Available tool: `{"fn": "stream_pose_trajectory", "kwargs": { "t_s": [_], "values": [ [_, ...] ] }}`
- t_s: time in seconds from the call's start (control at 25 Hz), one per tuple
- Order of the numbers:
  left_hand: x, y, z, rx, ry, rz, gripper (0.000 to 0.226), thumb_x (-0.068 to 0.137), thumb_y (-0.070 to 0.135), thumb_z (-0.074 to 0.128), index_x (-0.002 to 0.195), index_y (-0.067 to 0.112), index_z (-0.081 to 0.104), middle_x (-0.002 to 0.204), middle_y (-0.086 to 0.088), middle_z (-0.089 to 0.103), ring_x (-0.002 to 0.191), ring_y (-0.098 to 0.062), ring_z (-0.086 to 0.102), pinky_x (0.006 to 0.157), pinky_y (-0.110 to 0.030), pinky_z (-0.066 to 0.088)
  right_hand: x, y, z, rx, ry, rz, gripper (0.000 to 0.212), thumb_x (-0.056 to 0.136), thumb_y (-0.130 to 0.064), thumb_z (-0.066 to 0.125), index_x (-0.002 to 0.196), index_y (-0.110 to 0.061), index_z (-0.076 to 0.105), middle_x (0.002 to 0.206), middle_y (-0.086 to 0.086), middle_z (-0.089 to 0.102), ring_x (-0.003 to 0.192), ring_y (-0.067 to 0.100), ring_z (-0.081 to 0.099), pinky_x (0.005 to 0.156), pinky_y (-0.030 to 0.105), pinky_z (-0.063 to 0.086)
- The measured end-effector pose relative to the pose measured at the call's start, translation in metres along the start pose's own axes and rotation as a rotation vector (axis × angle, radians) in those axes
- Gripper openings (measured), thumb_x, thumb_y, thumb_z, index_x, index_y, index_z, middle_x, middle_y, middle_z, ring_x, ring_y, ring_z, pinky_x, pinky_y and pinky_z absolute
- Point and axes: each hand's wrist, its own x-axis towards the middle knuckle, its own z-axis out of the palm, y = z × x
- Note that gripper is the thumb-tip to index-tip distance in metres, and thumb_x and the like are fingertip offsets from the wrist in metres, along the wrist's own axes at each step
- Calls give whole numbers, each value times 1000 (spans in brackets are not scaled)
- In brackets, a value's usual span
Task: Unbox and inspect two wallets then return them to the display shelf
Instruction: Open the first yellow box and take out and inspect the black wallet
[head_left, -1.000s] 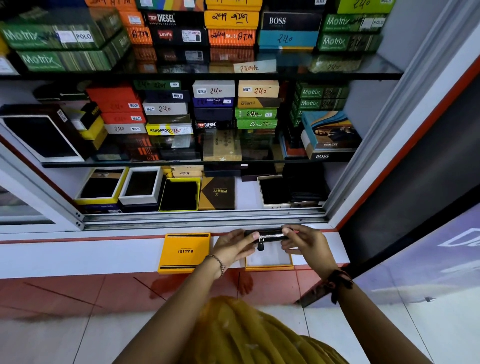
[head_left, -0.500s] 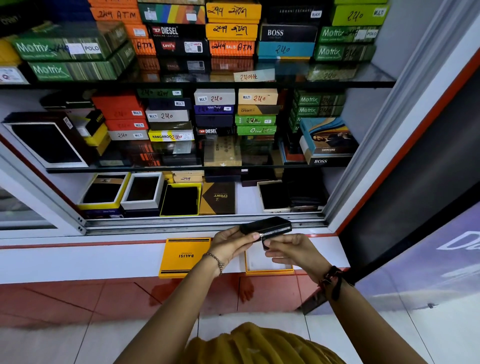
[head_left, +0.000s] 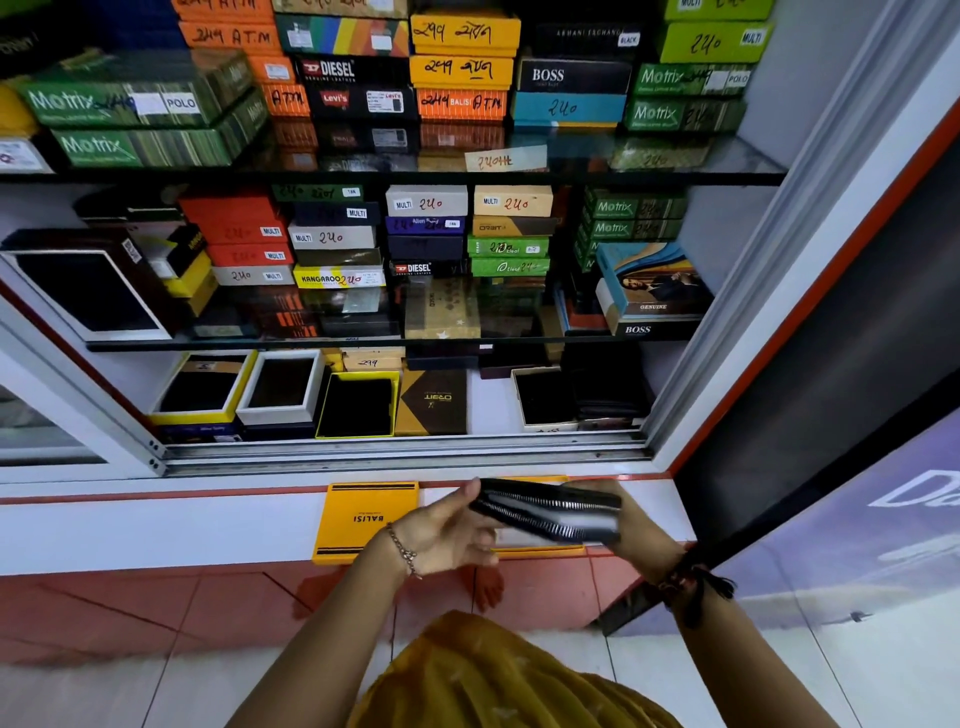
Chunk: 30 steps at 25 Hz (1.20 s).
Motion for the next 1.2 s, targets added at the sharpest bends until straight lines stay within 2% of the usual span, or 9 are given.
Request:
{"fn": "stream_pose_trajectory", "kwargs": {
  "t_s": [0.08,0.2,0.28,0.4,0.52,0.64,0.8,1.08,1.2],
  "values": [
    [-1,-3,9,-119,-68,-11,76,55,55,87,116,11,71,107,-11,75,86,-20,74,70,-33,63,-1,-6,5,63,-40,-24,20,95,-3,65,84,-6,81,93,18,78,93,18,75,72,20,58],
    [-6,-1,18,-209,-151,16,78,64,59,78,124,11,67,123,-11,71,108,-25,70,92,-37,58,1,-23,1,50,-191,-68,32,94,-16,67,69,-31,81,66,-20,74,69,-7,68,76,11,53],
    [-5,-1,22,-150,-191,74,78,78,61,64,135,9,57,139,-9,61,130,-23,56,113,-37,39,1,-29,-2,49,-251,-71,14,88,-31,72,80,-29,83,74,-18,76,74,-7,68,78,13,53],
    [-8,7,22,-134,-254,252,73,96,49,41,148,-1,31,155,-18,39,145,-28,34,122,-40,22,1,-24,-7,59,-283,-65,39,85,-46,75,108,-16,80,98,-3,81,89,1,70,84,19,53],
    [-11,5,14,-106,-159,156,71,71,50,79,126,8,66,123,-13,71,107,-20,70,96,-38,56,-6,-30,-21,118,-205,-93,40,82,-43,75,101,-9,81,101,2,81,96,7,72,88,22,54],
    [-15,4,-16,-21,170,184,72,34,50,96,93,13,80,76,1,77,54,-6,70,59,-33,64,-13,-39,-45,133,-100,-140,30,79,-35,74,90,-8,82,87,-2,81,89,3,72,81,15,54],
    [-12,5,-15,172,463,123,59,52,48,86,102,24,69,90,9,69,60,-8,72,58,-31,62,-18,-37,-51,54,-87,-134,13,89,-8,72,89,2,81,87,1,83,93,6,76,85,12,54],
    [28,-25,21,374,751,280,38,68,36,86,102,33,69,94,11,78,53,-9,68,40,-16,46,-4,-12,9,-49,12,-60,9,89,-15,76,89,-11,84,81,-9,82,83,3,76,76,15,54],
    [38,-36,19,421,794,327,50,69,43,83,115,30,68,110,6,75,81,-8,71,66,-19,56,0,-1,17,-156,106,-104,10,88,-24,77,93,-24,85,87,-13,80,90,-8,67,79,8,46]
  ]
}}
